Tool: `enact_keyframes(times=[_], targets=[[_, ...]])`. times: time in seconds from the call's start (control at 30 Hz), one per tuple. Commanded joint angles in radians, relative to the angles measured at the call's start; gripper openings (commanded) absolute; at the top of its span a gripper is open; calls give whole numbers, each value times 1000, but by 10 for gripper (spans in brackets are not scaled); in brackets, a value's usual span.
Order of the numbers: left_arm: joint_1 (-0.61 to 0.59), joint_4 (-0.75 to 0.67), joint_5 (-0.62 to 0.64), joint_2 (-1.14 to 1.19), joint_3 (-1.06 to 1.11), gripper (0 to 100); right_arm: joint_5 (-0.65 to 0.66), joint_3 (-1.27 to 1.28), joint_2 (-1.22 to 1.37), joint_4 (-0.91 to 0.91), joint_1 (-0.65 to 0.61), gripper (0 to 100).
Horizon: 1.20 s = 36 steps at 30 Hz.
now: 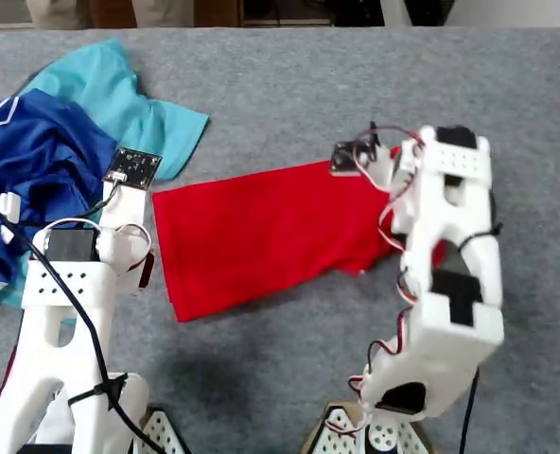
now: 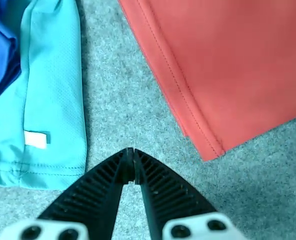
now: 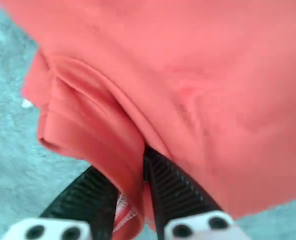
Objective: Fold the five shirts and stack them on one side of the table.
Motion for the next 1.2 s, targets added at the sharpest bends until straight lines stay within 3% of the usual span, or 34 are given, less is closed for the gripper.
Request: enact_keyframes(times=[0.0,0.5,0.73,0.83,1.0,1.17], targets=[[0,8,-11,2,-11,20,-12,-220,82,46,-56,1],[2,8,-11,2,-11,20,-173,-846,486,52,-171,10],[2,8,-11,2,-11,20,-282,-906,493,55,-191,268],[2,8,-11,2,-9,20,-279,-906,475,104,-191,312],[2,8,-11,2,-9,20,-287,-938,398,226,-174,214],[2,8,-11,2,-6,20,-454,-997,325,327,-122,19]])
